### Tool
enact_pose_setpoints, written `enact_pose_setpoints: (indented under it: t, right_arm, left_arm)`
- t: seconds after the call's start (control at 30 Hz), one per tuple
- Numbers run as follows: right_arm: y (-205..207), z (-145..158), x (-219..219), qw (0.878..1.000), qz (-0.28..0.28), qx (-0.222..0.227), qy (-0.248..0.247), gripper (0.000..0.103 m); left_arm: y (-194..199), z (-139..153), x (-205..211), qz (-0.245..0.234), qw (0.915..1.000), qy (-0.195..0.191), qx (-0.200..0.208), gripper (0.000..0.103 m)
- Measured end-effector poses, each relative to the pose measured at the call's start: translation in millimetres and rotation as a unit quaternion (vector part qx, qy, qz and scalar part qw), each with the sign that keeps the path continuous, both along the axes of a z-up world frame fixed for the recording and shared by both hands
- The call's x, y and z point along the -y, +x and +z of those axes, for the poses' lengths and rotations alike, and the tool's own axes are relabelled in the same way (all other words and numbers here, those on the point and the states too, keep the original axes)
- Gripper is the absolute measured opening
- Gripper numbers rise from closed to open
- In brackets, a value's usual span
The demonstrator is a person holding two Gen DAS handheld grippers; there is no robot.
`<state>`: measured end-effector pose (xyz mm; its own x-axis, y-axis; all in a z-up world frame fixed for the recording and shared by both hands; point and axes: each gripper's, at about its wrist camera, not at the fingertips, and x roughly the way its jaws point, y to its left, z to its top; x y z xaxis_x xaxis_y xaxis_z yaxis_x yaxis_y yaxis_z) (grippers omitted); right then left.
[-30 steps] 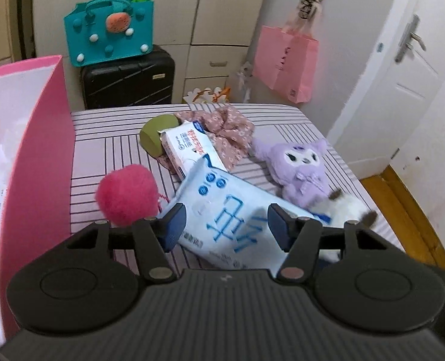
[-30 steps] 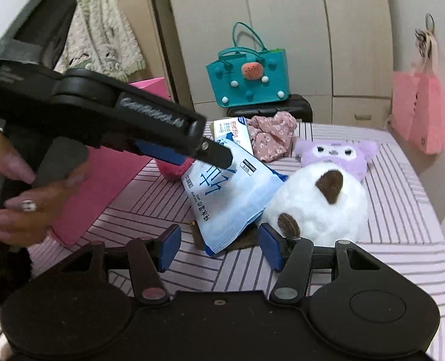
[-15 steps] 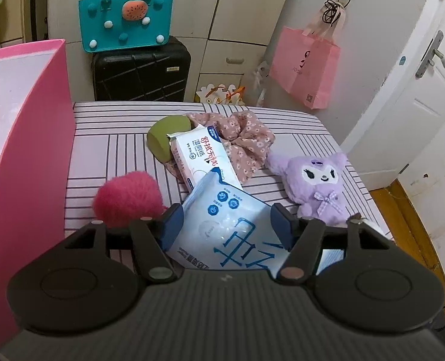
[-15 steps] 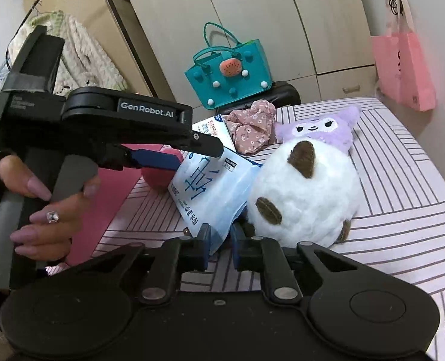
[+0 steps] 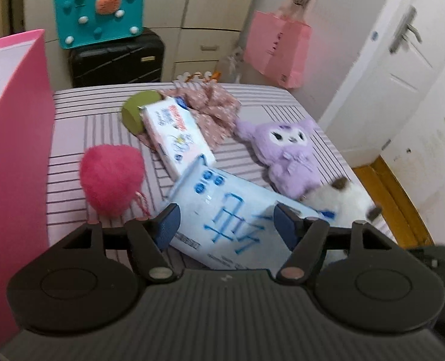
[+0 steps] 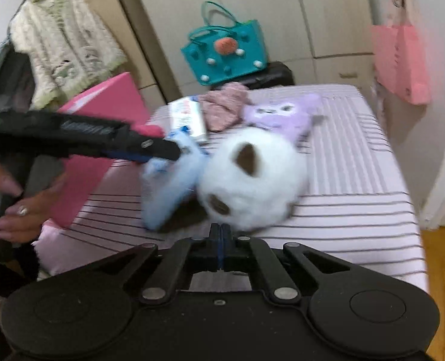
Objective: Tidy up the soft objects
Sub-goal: 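Grasp the blue-and-white wipes pack with the right tool and lift it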
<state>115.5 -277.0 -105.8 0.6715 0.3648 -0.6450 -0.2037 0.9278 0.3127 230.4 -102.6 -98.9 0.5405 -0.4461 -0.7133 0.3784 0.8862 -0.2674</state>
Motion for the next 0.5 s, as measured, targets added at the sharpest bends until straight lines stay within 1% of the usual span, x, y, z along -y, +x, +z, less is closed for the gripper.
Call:
enact_pose_setpoints:
  t: [0.07, 0.13, 0.2, 0.27, 0.3, 0.37, 0.43, 0.5]
  right_arm:
    - [-0.8, 0.4, 5.1, 1.000, 0.002, 0.000, 0.009, 0.003]
    - [-4.7, 2.7, 2.1, 0.999, 0.020, 0.008, 0.031, 0.009]
    - [-9.1, 3.0, -2.8, 0.998, 0.034, 0.014, 0.054, 0.009]
    - [-6.3, 2.0, -11.6, 0.996, 0.046, 0.014, 0.071, 0.013]
    - [-3.3, 1.0, -15.6, 0.996, 0.047, 0.014, 0.076, 0.016]
    - [3.7, -1.7, -23.5, 0.996, 0.042, 0.011, 0.079, 0.037]
    - [11.3, -5.6, -31.2, 0.996, 0.030, 0.009, 0.078, 0.043]
    - [19.5, -10.6, -36.5, 0.997, 0.010, 0.006, 0.083, 0.043]
  left_arm:
    - [-3.3, -2.7, 3.7, -0.013, 0.9999, 0.002, 0.004, 0.070]
    - [-4.1, -2.3, 3.9, -0.013, 0.9999, 0.004, 0.007, 0.070]
    - [-4.6, -0.6, 3.9, -0.014, 0.9998, 0.007, 0.009, 0.069]
    - [-3.4, -0.9, 2.8, -0.012, 0.9999, 0.004, 0.003, 0.068]
    - [-2.3, -1.0, 2.2, -0.010, 0.9999, 0.001, -0.001, 0.068]
    - [1.5, -1.4, 0.8, -0.004, 0.9998, -0.006, -0.016, 0.068]
    - [4.0, -2.1, -0.8, -0.001, 0.9995, -0.014, -0.027, 0.067]
    - [3.8, -2.6, -1.5, 0.000, 0.9994, -0.016, -0.031, 0.067]
